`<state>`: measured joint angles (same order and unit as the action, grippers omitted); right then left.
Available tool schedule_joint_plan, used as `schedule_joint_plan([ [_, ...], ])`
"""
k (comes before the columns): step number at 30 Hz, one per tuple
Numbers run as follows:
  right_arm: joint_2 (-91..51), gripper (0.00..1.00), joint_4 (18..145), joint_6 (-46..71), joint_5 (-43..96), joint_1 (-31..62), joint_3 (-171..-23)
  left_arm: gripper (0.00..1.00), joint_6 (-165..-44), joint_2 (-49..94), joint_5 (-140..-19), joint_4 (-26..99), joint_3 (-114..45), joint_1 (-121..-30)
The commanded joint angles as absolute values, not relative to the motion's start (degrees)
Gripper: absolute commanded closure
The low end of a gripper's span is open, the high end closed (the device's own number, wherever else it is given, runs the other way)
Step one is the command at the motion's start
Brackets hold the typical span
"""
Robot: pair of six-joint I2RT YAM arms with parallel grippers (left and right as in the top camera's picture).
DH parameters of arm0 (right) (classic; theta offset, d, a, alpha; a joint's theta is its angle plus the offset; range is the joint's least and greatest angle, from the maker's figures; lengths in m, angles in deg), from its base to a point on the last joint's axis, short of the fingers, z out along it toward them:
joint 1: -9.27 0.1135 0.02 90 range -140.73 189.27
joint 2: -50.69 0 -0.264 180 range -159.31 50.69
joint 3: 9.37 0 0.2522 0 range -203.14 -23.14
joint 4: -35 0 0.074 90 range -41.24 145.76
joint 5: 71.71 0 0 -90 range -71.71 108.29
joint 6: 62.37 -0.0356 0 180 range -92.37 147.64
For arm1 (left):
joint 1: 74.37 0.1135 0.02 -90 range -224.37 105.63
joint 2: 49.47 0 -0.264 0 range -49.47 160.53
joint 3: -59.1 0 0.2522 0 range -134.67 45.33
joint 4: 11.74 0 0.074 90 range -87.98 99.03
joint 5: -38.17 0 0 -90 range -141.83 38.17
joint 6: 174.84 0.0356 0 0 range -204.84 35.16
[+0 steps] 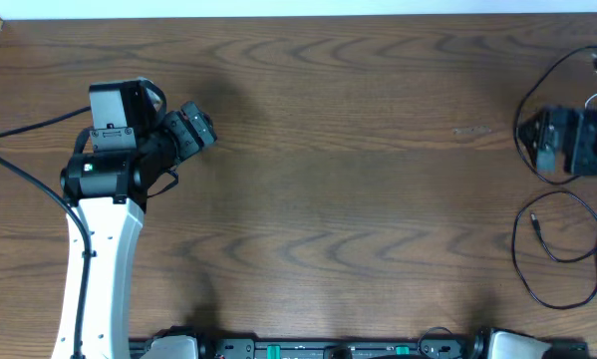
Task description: Untangle cables
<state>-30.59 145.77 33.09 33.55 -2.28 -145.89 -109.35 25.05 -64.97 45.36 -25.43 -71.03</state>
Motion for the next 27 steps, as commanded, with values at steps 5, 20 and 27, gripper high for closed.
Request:
schedule_joint_plan([
  [5,-25.7,0.01,145.9,31.3,33.6,-2.0,-146.0,0.04,-108.9,25.1,-64.2,45.5,-26.1,-70.8],
  [20,-21.5,0.01,144.7,31.5,32.4,-1.9,-145.6,0.04,-108.9,25.1,-64.2,45.5,-26.1,-70.8],
  [27,-15.7,0.01,141.8,31.5,30.6,-1.9,-143.3,0.04,-108.9,25.1,-64.2,45.5,-26.1,-70.8],
])
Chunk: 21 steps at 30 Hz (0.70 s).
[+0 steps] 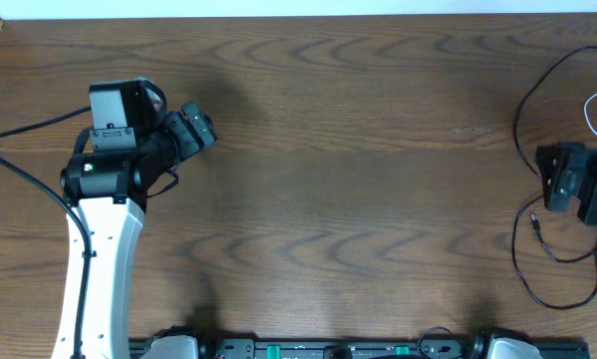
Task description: Untangle cables
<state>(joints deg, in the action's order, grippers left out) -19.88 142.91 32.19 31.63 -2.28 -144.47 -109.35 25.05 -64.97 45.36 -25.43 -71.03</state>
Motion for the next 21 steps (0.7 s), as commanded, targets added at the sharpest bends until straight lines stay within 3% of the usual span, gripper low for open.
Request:
schedule_joint_plan([
  [1,-14.5,0.01,140.8,31.5,30.6,-1.9,-142.5,0.04,-108.9,25.1,-64.2,45.5,-26.1,-70.8],
  [7,-4.6,0.01,129.7,30.9,30.6,0.1,-131.4,0.04,-108.9,25.1,-64.2,45.5,-26.1,-70.8],
  [13,6.2,0.01,108.7,28.0,30.6,3.0,-112.0,0.04,-108.9,25.1,-64.2,45.5,-26.1,-70.8],
  [21,17.9,0.01,84.7,11.4,23.9,3.4,-86.8,0.04,-108.9,25.1,-64.2,45.5,-26.1,-70.8],
])
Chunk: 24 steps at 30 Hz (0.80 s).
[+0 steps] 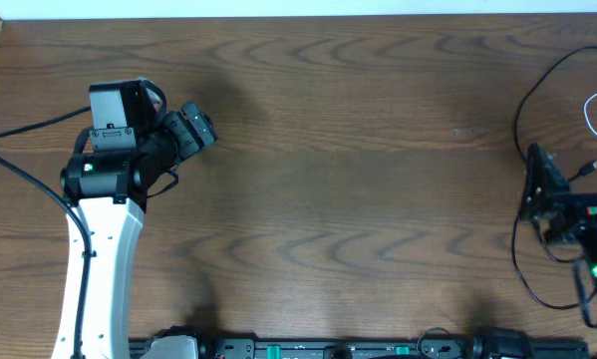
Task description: Untangle cables
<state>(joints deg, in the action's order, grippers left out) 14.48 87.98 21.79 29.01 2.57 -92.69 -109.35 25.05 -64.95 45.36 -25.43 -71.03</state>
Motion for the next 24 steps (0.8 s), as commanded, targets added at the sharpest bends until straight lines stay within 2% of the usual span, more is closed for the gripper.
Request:
schedule_joint_plan([
  [1,19.5,0.01,82.5,7.2,21.6,3.4,-83.8,0.04,-108.9,25.1,-64.2,45.5,-26.1,-70.8],
  [6,28.6,0.01,76.7,-14.1,10.2,3.4,-70.2,0.04,-108.9,25.1,-64.2,45.5,-26.1,-70.8],
  [8,32.4,0.01,74.7,-17.3,7.9,3.4,-65.0,0.04,-108.9,25.1,-64.2,45.5,-26.1,-70.8],
  [13,40.7,0.01,66.8,-16.3,6.4,5.1,-53.0,0.04,-108.9,25.1,-64.2,45.5,-26.1,-70.8],
  [19,47.3,0.01,56.8,-6.3,6.4,8.8,-42.1,0.04,-108.9,25.1,-64.2,45.5,-26.1,-70.8],
  [24,50.4,0.01,51.9,-5.7,6.4,9.4,-34.7,0.04,-108.9,25.1,-64.2,45.5,-26.1,-70.8],
])
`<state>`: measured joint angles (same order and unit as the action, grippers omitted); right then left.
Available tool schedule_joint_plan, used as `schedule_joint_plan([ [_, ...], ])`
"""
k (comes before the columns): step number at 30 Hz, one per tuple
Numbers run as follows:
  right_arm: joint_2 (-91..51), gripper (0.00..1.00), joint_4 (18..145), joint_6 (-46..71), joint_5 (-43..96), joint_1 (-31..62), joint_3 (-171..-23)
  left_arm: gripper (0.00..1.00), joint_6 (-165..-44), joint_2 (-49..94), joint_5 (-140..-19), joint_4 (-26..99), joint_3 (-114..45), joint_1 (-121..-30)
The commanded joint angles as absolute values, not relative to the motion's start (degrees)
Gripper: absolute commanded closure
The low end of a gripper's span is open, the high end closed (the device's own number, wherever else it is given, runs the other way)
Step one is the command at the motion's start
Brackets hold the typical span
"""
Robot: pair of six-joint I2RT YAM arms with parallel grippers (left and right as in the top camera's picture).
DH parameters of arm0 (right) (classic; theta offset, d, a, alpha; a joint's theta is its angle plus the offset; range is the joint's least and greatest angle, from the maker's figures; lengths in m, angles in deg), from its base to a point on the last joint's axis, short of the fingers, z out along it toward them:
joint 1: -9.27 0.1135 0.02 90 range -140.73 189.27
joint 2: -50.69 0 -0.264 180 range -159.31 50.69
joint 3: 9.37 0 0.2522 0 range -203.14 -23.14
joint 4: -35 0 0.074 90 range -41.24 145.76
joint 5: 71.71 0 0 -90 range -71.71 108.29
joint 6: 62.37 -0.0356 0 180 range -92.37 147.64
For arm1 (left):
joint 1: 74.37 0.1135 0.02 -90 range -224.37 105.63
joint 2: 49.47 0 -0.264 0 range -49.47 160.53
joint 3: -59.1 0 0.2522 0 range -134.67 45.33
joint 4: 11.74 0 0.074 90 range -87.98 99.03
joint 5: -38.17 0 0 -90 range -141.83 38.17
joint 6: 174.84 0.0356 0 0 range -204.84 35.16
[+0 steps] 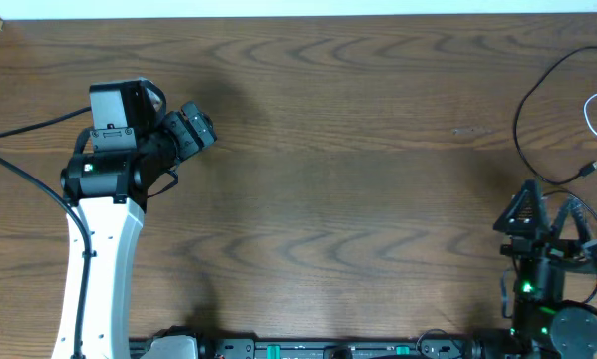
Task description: Untangle cables
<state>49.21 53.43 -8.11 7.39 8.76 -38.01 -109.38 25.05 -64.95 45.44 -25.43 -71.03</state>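
A black cable [522, 110] curves down the far right of the table, and its plug end [589, 170] lies free on the wood. A white cable [591, 106] loops at the right edge. My right gripper [549, 213] is near the front right, open, its two fingers spread with nothing between them, just short of the black cable's lower bend. Another stretch of black cable [505, 289] shows beside the right arm; the rest is hidden under it. My left gripper [194, 128] rests far left, shut and empty, far from all the cables.
The left arm's white link [99, 259] and its own black lead [19, 170] take up the left side. The right arm's base [562, 324] sits at the front edge. Brown wooden table [328, 179] runs between the two arms.
My right gripper has drawn back toward the front edge and now shows both fingers spread. The black loop at the front right is mostly covered by the arm. The left arm has not moved.
My right gripper was first at the far right edge over the cables, with a black loop lying in front of it. At each later moment it stood nearer the front, uncovering the white loop and the black plug end. Now it is open near its base. The left arm stayed still.
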Motion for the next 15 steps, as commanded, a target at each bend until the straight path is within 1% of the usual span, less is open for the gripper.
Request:
schedule_joint_plan([
  [1,50.4,0.01,51.3,-5.7,6.4,9.7,-33.4,0.04,-108.9,25.1,-64.2,45.5,-26.1,-70.8],
  [6,50.4,0.01,47.7,-5.6,6.2,11.5,-27.8,0.04,-108.9,25.2,-64.2,45.5,-26.1,-70.8],
  [9,50.4,0.01,46.0,-3.6,6.2,12.4,-25.1,0.04,-108.9,25.2,-64.2,45.5,-26.1,-70.8],
  [11,50.4,0.01,45.1,-0.7,6.4,13.1,-23.4,0.04,-108.9,25.2,-64.2,45.5,-26.1,-70.8],
  [15,50.4,0.01,47.5,7.1,8.1,13.6,-23.5,0.04,-108.9,25.2,-64.2,45.5,-26.1,-70.8],
])
